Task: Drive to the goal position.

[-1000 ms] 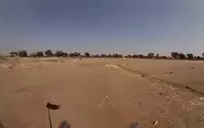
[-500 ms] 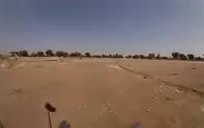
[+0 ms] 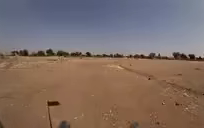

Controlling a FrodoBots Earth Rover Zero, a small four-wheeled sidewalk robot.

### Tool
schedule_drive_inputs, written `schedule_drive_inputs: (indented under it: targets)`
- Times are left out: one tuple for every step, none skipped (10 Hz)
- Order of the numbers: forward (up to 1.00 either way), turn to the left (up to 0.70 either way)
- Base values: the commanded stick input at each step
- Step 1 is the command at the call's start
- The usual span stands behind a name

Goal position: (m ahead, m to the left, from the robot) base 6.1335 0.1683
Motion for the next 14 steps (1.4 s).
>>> schedule_drive_inputs:
  targets:
    - [0.5, 0.0]
    - [0.5, 0.0]
    - [0.5, 0.0]
    - [0.5, 0.0]
    - [0.5, 0.0]
    - [0.5, 0.0]
    - [0.5, 0.0]
    - [0.5, 0.0]
    - [0.5, 0.0]
    - [0.5, 0.0]
    - [0.5, 0.0]
    - [0.5, 0.0]
    - [0.5, 0.0]
    - [0.5, 0.0]
